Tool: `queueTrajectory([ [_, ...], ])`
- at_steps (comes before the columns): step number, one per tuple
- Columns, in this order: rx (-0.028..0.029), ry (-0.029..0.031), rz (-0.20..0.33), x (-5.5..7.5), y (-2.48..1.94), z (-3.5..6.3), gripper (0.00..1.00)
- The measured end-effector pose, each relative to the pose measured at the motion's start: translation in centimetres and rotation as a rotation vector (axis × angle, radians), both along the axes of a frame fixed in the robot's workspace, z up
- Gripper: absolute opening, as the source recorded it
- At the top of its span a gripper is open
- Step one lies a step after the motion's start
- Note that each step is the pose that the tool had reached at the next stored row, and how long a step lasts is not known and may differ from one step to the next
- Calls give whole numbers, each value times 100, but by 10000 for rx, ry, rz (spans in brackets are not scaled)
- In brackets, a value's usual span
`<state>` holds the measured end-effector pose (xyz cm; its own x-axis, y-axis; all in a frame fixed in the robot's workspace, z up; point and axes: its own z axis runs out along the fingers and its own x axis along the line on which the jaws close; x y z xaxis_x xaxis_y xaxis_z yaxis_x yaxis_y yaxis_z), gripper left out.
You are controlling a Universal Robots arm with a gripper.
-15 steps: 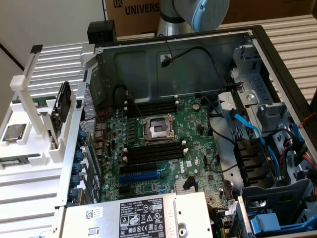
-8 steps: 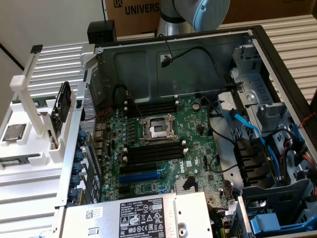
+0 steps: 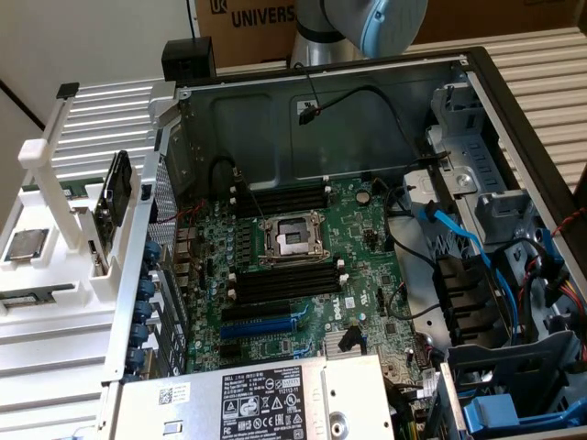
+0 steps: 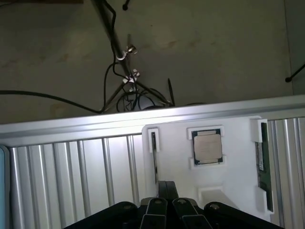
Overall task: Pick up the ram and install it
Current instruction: 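Pick up the ram and move it above insertion slot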
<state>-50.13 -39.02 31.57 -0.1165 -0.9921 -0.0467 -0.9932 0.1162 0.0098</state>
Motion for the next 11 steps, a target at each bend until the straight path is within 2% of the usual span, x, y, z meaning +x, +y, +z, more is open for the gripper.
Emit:
queueTrajectory([
  [3,0,-2,0,4,-64,-58,10],
  [5,0,-1,0,18,-92,-93,10],
  [11,1,-2,0,150,-133,-203,10],
])
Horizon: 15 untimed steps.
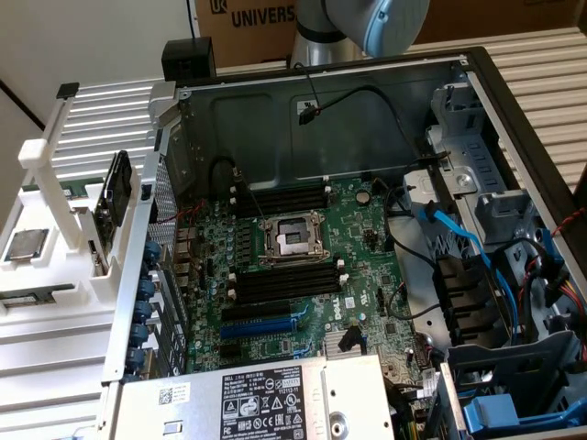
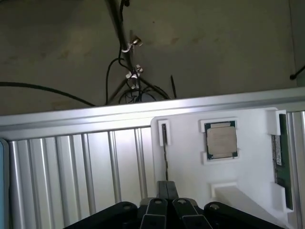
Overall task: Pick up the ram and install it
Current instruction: 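Pick up the ram and move it above insertion slot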
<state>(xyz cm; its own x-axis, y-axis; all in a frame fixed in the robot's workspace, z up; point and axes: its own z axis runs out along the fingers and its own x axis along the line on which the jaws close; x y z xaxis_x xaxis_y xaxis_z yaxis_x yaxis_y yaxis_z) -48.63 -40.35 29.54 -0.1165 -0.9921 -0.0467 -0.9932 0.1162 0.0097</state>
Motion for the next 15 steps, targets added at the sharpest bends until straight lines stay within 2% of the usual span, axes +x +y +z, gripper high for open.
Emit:
queueTrajectory([
  [1,-1,2,0,34,-4,-17,10],
  [2,-1,2,0,160,-15,-71,10],
  [7,-1,1,0,363,-31,-164,10],
  [15,-1,1,0,384,-31,-309,10],
])
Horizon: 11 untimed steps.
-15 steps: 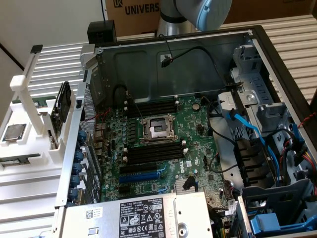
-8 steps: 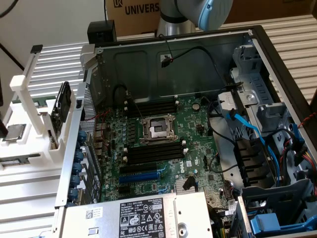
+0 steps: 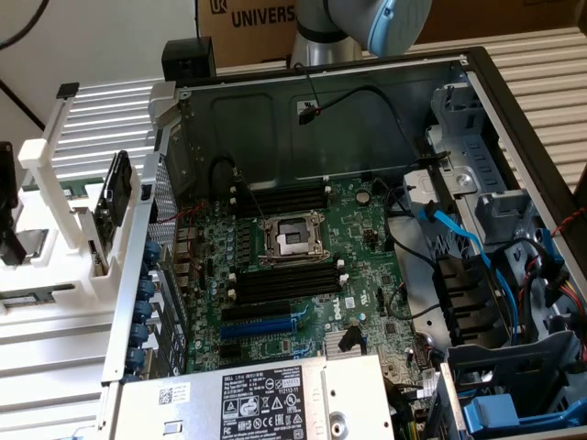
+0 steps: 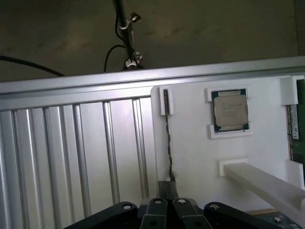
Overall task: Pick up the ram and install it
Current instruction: 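Pick up the ram and move it above insertion slot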
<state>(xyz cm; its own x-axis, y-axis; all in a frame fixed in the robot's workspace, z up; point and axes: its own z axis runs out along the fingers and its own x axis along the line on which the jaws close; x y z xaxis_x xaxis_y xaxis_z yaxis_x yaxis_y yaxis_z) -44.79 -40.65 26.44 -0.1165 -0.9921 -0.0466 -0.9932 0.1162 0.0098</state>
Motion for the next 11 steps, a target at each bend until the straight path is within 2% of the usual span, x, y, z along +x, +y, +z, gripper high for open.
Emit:
queueTrajectory([
  [7,0,0,-1,0,4,-147,10],
  [11,0,1,-1,6,61,-238,10],
])
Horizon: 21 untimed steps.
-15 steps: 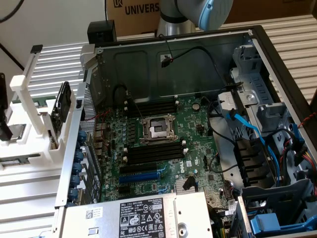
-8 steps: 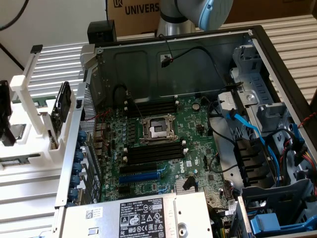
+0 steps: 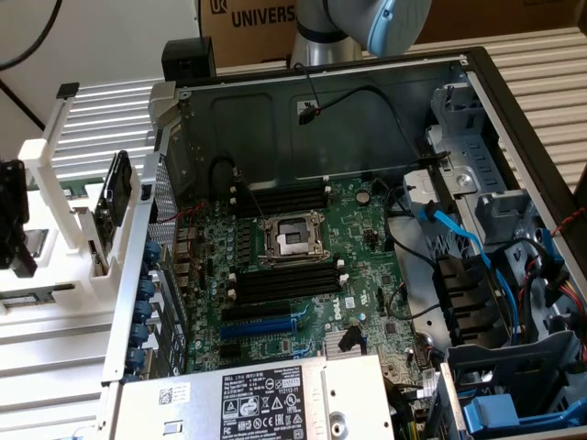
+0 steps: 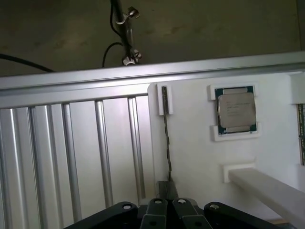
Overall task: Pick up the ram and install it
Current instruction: 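Pick up the ram and move it above insertion slot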
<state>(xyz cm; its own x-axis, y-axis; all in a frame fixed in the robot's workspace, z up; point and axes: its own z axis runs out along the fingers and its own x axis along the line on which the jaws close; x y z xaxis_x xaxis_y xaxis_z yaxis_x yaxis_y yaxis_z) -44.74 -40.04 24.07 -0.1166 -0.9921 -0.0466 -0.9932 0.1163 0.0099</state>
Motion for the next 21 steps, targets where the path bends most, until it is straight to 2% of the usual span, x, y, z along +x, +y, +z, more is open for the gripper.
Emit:
queueTrajectory([
  [9,0,0,0,-2,113,-185,10],
  [15,1,-1,44,-67,119,-216,10],
  [21,2,-1,600,-98,119,-242,10],
])
